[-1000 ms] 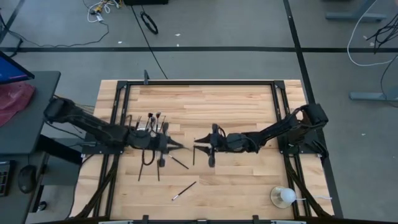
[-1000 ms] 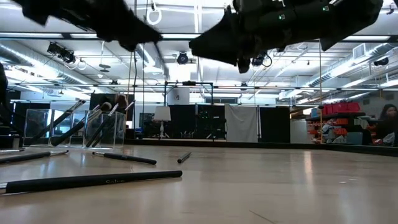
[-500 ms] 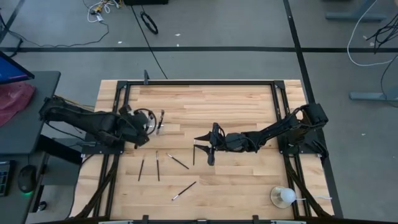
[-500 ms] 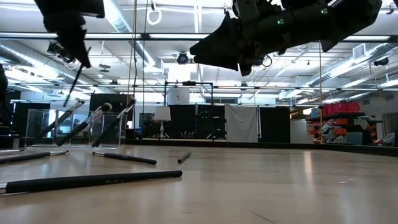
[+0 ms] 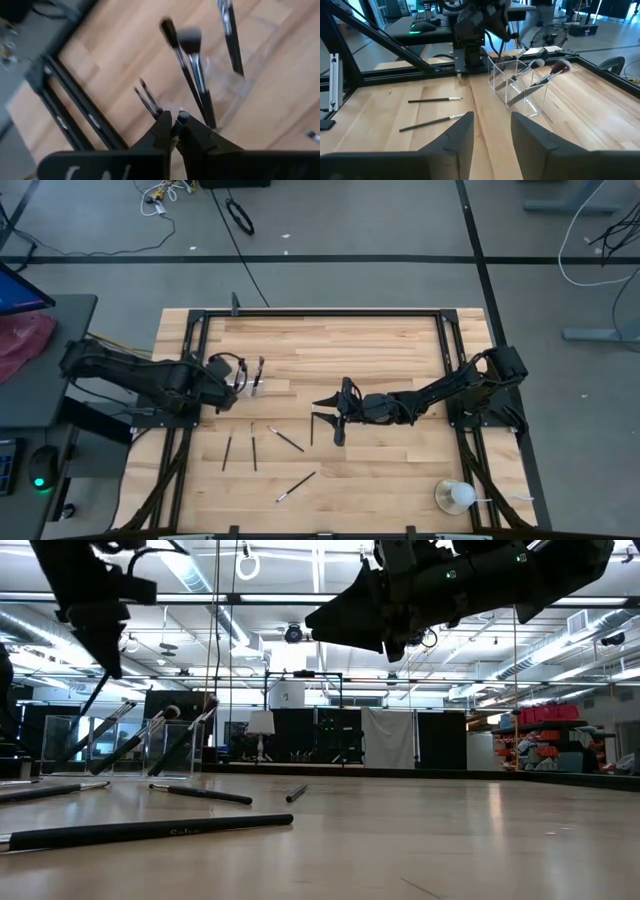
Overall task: Put items in baskets/containers
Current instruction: Put the black eyeshadow brush into the transparent organizer
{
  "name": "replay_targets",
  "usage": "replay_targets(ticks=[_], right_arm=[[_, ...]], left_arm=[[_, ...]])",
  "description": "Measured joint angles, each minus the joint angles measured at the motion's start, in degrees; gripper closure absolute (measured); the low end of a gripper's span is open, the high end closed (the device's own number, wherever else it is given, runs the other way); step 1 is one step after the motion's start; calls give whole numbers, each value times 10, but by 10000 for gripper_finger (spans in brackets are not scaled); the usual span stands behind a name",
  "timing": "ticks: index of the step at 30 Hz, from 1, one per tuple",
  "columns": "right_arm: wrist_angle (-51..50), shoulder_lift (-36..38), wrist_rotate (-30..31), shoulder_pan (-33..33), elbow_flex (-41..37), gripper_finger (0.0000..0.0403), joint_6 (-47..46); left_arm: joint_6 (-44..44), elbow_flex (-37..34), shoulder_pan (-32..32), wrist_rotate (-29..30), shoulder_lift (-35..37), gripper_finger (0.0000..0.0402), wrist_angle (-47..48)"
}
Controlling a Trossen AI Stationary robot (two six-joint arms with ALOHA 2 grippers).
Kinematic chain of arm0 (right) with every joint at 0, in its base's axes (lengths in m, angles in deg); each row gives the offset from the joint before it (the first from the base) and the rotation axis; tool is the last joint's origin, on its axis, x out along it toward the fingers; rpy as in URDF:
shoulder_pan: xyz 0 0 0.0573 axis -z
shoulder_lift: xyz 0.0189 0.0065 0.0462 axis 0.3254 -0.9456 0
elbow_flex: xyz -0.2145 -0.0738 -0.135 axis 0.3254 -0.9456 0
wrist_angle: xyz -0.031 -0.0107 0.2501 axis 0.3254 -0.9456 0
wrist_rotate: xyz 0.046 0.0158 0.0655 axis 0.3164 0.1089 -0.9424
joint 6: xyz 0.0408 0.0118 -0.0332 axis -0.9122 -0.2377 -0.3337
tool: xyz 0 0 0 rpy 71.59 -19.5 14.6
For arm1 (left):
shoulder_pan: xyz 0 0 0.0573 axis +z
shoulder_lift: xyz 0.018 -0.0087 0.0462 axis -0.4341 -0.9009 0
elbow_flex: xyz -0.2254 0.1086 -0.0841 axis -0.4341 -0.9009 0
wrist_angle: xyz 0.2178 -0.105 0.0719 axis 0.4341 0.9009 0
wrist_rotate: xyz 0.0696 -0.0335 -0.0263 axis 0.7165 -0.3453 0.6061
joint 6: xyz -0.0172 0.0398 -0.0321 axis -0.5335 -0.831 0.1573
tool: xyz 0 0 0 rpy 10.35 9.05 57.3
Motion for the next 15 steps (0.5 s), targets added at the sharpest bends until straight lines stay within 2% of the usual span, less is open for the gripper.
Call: replay_targets(ticks=[6, 15], right_arm=[[2, 0, 0, 0, 0, 273, 0], [3, 0, 0, 0, 0, 273, 0]], left_arm=[[-1, -36, 33, -55, 17, 376, -37], [-4, -72, 92, -70, 16, 356, -41]])
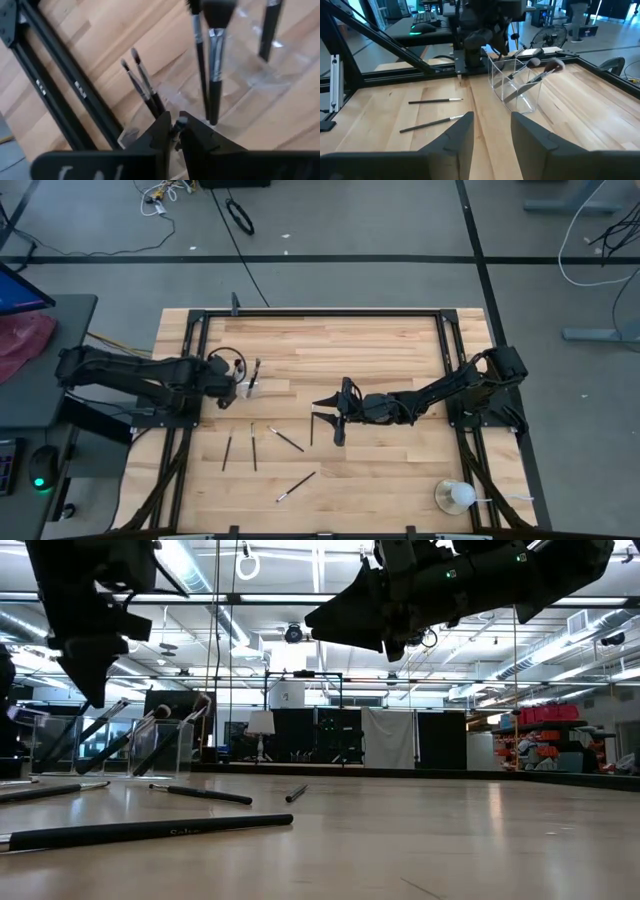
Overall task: Put items in baskets/containers
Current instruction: Put the black eyeshadow brush into the transparent organizer
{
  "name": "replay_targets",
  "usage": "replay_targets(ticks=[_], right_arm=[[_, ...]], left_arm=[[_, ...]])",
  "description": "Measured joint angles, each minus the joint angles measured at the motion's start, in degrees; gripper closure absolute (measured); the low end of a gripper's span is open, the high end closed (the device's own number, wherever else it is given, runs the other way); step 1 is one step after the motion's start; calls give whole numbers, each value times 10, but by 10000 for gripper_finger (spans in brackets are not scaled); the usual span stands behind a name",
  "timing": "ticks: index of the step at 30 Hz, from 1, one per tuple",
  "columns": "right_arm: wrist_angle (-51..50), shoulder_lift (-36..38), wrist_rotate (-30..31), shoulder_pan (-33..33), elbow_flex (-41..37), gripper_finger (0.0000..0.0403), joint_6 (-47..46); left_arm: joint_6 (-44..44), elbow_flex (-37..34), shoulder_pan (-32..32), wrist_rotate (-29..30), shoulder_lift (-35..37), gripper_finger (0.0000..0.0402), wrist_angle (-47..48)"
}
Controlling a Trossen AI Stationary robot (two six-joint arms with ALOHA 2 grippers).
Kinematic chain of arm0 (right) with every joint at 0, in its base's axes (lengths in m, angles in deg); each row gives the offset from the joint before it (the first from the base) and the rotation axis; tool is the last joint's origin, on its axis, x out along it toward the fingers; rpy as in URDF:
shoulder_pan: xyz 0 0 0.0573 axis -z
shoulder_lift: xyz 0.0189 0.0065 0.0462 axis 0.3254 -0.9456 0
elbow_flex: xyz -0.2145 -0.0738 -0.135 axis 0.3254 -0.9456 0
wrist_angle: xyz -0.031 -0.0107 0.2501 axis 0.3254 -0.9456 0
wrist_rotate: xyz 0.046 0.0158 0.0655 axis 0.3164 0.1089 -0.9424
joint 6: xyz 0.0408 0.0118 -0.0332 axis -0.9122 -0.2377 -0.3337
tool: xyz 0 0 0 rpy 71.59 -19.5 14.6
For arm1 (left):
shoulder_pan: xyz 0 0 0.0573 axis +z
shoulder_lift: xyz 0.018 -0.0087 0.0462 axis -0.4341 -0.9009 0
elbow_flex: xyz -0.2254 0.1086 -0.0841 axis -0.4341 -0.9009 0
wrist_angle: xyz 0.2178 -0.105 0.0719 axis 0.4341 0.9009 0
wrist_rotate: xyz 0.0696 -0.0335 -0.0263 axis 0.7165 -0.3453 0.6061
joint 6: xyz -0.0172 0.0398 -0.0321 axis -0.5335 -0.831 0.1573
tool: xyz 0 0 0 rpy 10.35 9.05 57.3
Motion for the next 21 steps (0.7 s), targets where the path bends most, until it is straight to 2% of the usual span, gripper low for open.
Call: replay_targets(ticks=[7, 13, 17, 21], right_arm=[[0, 0, 0, 0, 0, 273, 0], [0, 0, 0, 0, 0, 273, 0], [0, 0, 0, 0, 0, 273, -8], [-17, -2, 6, 2, 0, 273, -64]], left_arm=[[-11, -7, 36, -3, 0, 304, -1], [-15, -5, 57, -3, 0, 238, -4], [-28, 20, 61, 0, 0, 198, 17], [-49, 58, 55, 2, 4, 179, 15]])
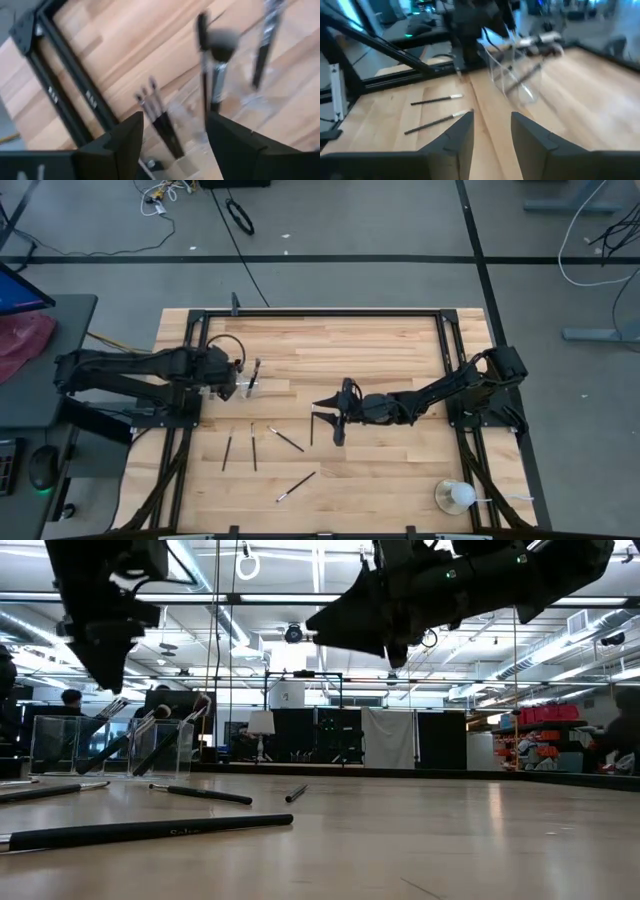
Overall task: Put items in baskets/containers
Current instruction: Put the black eyeshadow brush into the transparent organizer
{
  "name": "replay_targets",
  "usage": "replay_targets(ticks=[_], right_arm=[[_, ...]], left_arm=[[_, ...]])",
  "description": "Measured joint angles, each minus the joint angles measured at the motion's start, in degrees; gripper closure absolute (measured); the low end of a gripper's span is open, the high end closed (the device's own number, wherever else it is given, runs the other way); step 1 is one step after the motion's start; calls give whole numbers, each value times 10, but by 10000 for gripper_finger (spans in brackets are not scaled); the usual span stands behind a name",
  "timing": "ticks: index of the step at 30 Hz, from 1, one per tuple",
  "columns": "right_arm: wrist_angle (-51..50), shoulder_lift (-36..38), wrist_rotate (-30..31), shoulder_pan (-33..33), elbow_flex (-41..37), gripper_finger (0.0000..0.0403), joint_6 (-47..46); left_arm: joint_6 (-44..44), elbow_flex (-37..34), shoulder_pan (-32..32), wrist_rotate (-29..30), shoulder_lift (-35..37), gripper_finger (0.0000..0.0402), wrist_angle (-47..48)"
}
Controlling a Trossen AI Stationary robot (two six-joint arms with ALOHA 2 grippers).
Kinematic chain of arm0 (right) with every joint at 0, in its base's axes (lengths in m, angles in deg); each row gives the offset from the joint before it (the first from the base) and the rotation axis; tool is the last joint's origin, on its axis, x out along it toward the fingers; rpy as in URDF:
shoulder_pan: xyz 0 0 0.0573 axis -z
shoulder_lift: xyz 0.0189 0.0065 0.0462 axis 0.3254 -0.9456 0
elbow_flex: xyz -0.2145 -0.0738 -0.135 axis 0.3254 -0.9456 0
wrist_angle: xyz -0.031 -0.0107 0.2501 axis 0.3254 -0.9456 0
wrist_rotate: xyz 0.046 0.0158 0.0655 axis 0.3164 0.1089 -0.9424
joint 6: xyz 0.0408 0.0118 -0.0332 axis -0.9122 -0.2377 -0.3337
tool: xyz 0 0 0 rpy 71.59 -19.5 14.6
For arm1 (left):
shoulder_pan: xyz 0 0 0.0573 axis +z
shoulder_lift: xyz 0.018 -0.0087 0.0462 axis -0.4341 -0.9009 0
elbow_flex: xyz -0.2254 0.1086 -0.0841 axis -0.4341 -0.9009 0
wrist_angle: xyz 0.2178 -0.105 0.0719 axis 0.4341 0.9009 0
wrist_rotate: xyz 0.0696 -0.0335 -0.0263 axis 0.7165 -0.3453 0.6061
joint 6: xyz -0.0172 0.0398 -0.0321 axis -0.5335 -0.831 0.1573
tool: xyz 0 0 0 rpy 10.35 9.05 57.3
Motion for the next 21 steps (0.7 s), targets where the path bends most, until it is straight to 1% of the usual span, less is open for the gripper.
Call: replay_targets(ticks=[2, 4, 8, 11, 13, 16, 18, 21], right_arm=[[-21, -7, 8, 3, 0, 267, -34], [-36, -21, 9, 6, 0, 253, -57], [-59, -66, 6, 4, 10, 206, -103], [-108, -106, 4, -1, 49, 168, -124], [-160, -134, 8, -5, 83, 152, -127], [-244, -180, 33, -9, 142, 144, -132], [-295, -204, 44, -9, 178, 146, -144], [-360, -225, 50, -9, 215, 157, -167]], left_arm=[[-12, 12, -12, 10, 3, 178, -17], [-23, 17, -31, 37, 5, 178, -48], [-57, 17, -80, 88, -2, 177, -128], [-86, 16, -123, 122, -8, 177, -195], [-106, 16, -150, 147, -15, 177, -244], [-141, -8, -183, 174, -20, 177, -320], [-163, -28, -197, 178, -25, 177, -387], [-168, -61, -214, 179, -29, 177, -440]])
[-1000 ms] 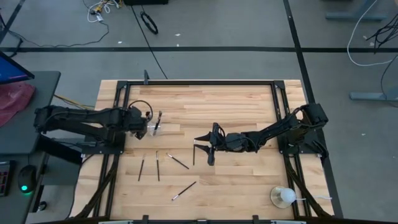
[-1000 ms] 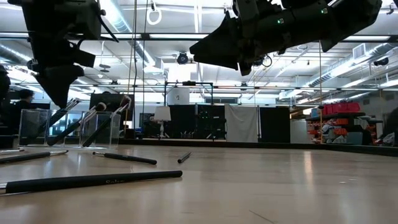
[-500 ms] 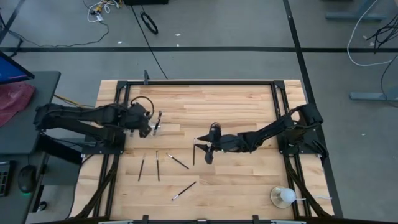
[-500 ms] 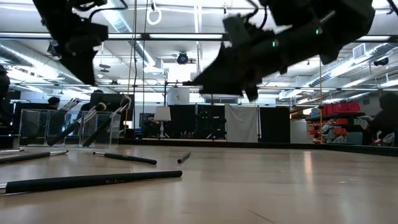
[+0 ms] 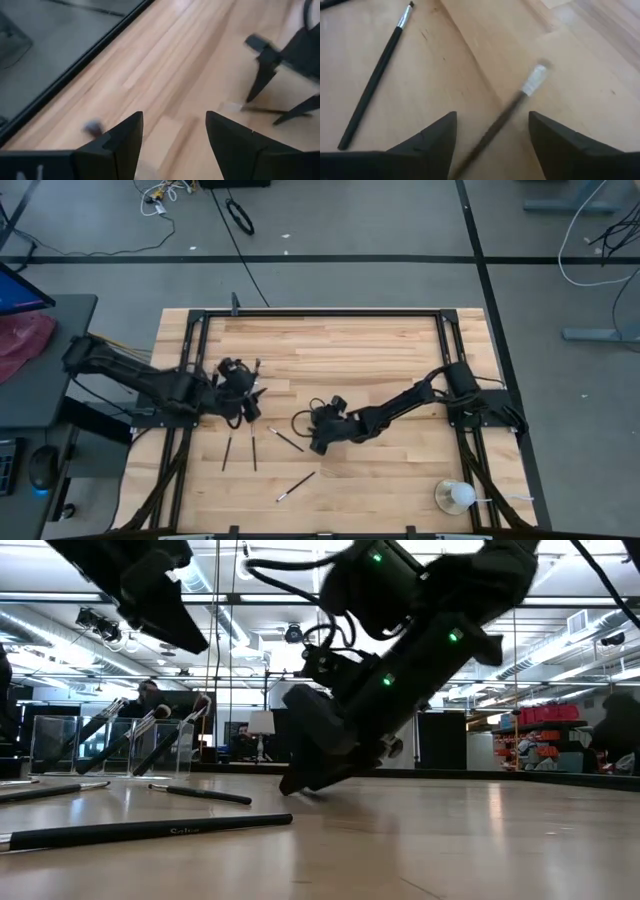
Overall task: Put items in baskets/containers
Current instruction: Put the black eyeshadow brush into the transparent organizer
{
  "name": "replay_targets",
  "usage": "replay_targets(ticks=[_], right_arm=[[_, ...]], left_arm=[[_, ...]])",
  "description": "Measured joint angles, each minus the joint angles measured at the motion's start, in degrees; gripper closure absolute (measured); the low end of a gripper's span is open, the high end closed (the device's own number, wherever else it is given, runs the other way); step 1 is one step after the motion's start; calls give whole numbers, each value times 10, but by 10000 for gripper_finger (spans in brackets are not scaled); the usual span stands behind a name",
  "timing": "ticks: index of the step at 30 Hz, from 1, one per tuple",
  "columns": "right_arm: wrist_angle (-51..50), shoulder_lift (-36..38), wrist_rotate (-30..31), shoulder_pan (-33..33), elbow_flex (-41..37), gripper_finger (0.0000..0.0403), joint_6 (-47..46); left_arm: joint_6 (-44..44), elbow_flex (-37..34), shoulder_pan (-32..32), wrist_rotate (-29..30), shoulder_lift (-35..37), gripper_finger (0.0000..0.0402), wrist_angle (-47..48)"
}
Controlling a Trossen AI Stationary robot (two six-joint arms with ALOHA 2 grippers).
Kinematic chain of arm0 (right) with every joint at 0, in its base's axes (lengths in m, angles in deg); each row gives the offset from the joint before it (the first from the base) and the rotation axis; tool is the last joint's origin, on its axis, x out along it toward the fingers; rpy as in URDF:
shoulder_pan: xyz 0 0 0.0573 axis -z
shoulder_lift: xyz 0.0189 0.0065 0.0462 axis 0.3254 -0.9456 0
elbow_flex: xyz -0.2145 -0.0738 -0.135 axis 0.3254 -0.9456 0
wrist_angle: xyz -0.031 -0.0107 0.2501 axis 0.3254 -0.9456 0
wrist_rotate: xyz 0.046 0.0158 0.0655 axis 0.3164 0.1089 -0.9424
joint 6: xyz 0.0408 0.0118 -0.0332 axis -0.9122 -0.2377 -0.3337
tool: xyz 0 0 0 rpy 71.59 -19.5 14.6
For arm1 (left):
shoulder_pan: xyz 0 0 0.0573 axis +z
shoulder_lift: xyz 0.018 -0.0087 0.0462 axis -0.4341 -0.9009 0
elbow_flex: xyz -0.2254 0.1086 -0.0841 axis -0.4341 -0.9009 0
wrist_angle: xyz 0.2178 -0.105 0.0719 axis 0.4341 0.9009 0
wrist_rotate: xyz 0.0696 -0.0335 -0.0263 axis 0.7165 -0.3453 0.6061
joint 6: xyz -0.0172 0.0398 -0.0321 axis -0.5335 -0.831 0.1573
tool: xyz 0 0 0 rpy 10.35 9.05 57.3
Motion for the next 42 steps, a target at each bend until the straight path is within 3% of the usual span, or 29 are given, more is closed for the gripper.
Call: replay_targets(ticks=[7, 18, 36, 42], right_arm=[[-34, -4, -8, 4, -5, 218, -6], [1, 2, -58, 33, -48, 389, 48], [25, 5, -34, 30, -54, 397, 86], [20, 36, -14, 22, -58, 397, 101]], left_arm=[[1, -50, -7, 0, -4, 177, -46], [2, -77, -7, 0, -4, 177, -77], [-15, -91, -7, -12, -4, 177, -106], [-26, -91, -7, -12, -4, 177, -106]])
